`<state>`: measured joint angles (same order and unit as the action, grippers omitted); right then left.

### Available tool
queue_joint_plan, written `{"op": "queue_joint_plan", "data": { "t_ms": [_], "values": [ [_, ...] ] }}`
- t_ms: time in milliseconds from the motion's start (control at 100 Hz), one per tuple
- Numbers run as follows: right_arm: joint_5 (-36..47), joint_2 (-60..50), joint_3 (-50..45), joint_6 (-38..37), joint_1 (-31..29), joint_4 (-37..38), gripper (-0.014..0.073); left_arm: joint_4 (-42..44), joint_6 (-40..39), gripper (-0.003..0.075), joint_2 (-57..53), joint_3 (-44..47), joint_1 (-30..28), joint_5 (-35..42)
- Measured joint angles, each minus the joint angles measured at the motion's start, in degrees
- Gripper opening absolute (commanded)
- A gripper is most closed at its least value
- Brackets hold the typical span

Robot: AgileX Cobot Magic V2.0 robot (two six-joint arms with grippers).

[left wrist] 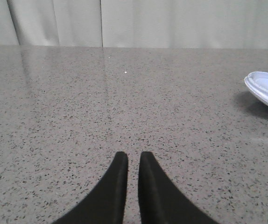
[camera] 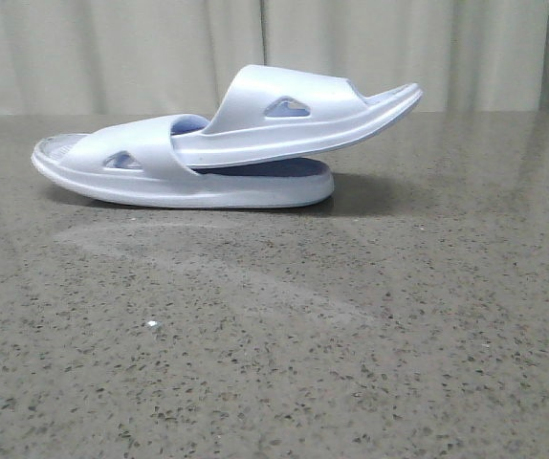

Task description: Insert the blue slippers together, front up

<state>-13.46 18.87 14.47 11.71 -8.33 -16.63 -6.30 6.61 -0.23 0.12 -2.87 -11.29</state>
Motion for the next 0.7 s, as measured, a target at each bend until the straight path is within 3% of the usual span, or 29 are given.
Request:
{"op": "queue_joint_plan", "data": {
  "t_ms": [180, 440, 700],
  "values": [
    [7.7, -4.6, -5.7, -4.7, 1.7, 5.3, -0.0089, 0.0, 0.0, 0.0015, 0.0, 0.0, 0.0, 0.0],
    [12.3, -14.1, -15.1, -7.2, 11.2, 11.1, -0.0089, 0.0, 0.0, 0.0015, 0.0, 0.0, 0.0, 0.0],
    [9.2, -18.4, -15.0, -7.5, 9.4, 11.9, -0.0089, 0.0, 0.0, 0.0015, 0.0, 0.0, 0.0, -0.1]
  ]
}}
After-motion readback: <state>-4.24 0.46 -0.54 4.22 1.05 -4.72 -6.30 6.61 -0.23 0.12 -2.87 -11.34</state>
